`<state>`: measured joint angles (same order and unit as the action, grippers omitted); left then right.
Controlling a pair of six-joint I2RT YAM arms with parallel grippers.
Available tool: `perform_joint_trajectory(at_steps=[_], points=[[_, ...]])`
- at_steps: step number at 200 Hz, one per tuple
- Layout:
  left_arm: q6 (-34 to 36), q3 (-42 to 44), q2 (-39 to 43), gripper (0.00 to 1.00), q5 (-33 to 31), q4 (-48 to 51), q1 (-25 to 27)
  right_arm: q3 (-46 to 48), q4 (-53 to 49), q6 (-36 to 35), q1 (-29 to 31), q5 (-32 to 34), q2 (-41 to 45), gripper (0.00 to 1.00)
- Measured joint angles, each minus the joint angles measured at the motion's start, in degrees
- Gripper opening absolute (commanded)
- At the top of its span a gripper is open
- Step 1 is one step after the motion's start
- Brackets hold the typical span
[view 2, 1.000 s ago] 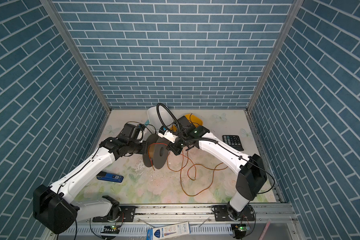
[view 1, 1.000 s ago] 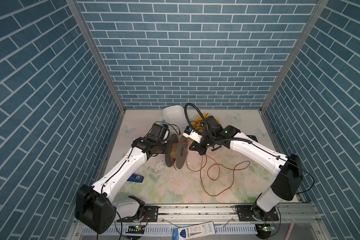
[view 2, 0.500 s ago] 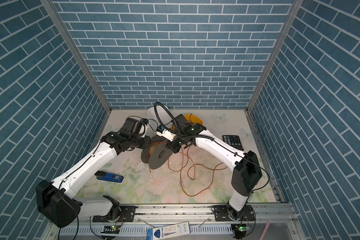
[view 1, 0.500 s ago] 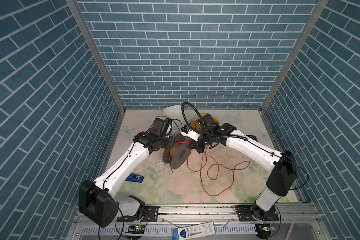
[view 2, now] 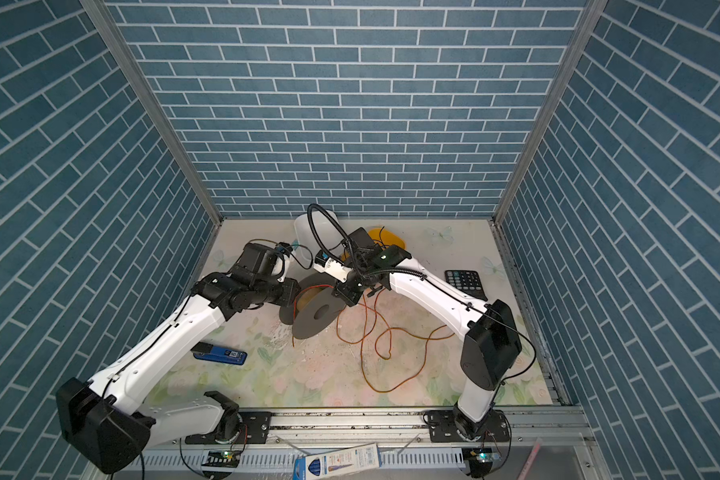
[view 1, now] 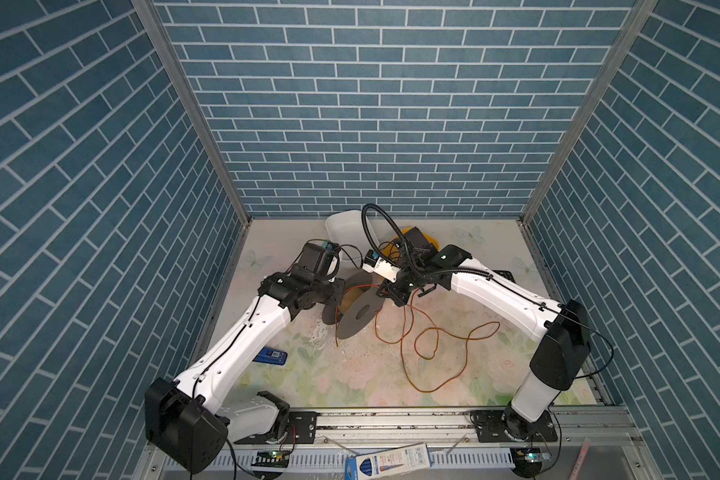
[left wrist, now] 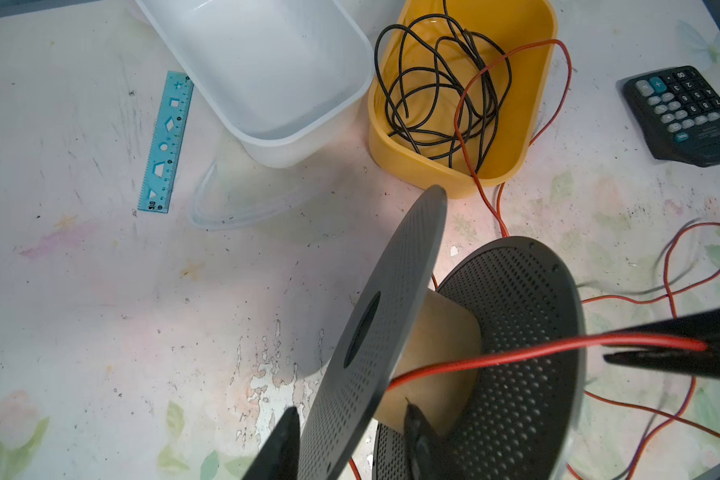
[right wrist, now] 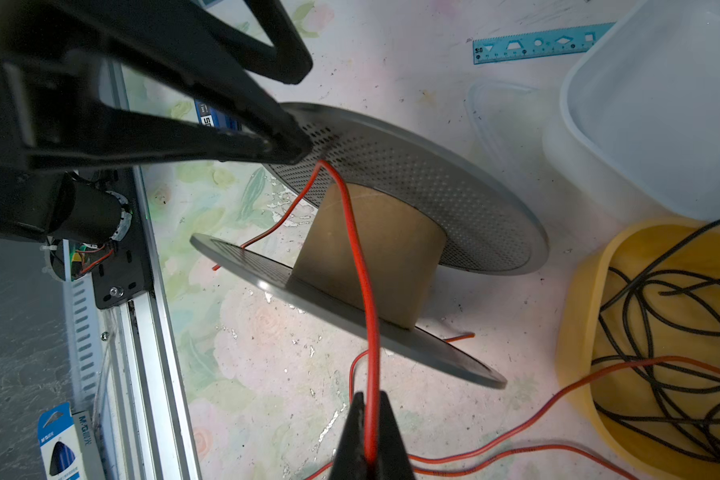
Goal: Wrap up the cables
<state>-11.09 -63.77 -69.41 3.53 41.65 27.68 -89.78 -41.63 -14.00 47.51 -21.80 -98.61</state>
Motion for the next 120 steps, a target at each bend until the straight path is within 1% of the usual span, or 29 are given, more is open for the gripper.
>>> perform_joint_trajectory(at_steps=[29,90,101,120], points=[[0.0,2.0,0.8,0.46,0.1,-0.4,0.0,0.0,0.0,0.0,0.0,0.2,0.0,0.00],[-0.1,4.8,-1.8,0.46,-0.1,-4.5,0.0,0.0,0.1,0.0,0.0,0.4,0.0,0.00],[-0.2,5.0,-2.2,0.45,0.0,-6.0,0.0,0.0,0.2,0.0,0.0,0.3,0.0,0.00],[-0.5,5.6,-2.7,0.40,0.0,-8.6,0.0,0.1,0.5,0.0,0.0,0.3,0.0,0.00]])
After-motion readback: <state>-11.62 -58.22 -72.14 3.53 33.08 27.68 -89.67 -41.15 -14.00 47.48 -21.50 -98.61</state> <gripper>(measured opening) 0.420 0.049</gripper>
